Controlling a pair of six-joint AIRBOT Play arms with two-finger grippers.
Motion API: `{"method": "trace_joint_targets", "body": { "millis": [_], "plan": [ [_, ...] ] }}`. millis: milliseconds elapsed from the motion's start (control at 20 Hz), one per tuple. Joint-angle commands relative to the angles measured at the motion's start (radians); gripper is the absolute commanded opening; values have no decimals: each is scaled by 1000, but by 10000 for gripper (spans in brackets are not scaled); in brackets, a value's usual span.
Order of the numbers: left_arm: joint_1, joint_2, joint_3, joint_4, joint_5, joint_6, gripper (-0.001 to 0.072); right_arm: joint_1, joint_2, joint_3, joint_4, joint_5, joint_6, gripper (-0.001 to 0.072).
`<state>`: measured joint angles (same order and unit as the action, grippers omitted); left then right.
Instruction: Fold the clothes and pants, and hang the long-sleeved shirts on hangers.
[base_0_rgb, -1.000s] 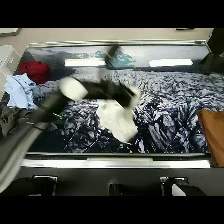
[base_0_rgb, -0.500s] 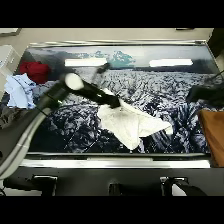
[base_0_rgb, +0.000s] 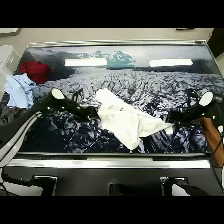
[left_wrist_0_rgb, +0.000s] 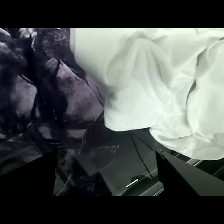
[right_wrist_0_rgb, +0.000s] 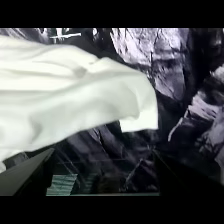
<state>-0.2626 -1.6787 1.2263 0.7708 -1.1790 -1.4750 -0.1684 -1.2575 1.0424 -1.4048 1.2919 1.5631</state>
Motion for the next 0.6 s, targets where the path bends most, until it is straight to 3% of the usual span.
{"method": "trace_joint_targets", "body": {
  "millis": [0,200,250,300,350,400,550],
  "plan": [
    [-57,-55,-50,-165,111,65,713,0,-19,-21,1,-70,0,714],
    [-108,-92,-50,-222,211,62,708,0,-19,-21,-78,-70,31,720],
    [-113,-93,-50,-222,225,62,618,0,-21,-21,-80,-77,31,720],
    [-115,-93,-50,-222,233,62,432,0,-29,-21,-74,-81,31,720],
    [-114,-93,-50,-222,234,63,181,0,-42,-24,-66,-87,31,720],
    [-113,-92,-50,-222,230,72,27,0,-62,-32,-48,-97,31,720],
    [-112,-67,-50,-221,230,119,20,0,-140,-43,72,-151,27,720]
  ]
}}
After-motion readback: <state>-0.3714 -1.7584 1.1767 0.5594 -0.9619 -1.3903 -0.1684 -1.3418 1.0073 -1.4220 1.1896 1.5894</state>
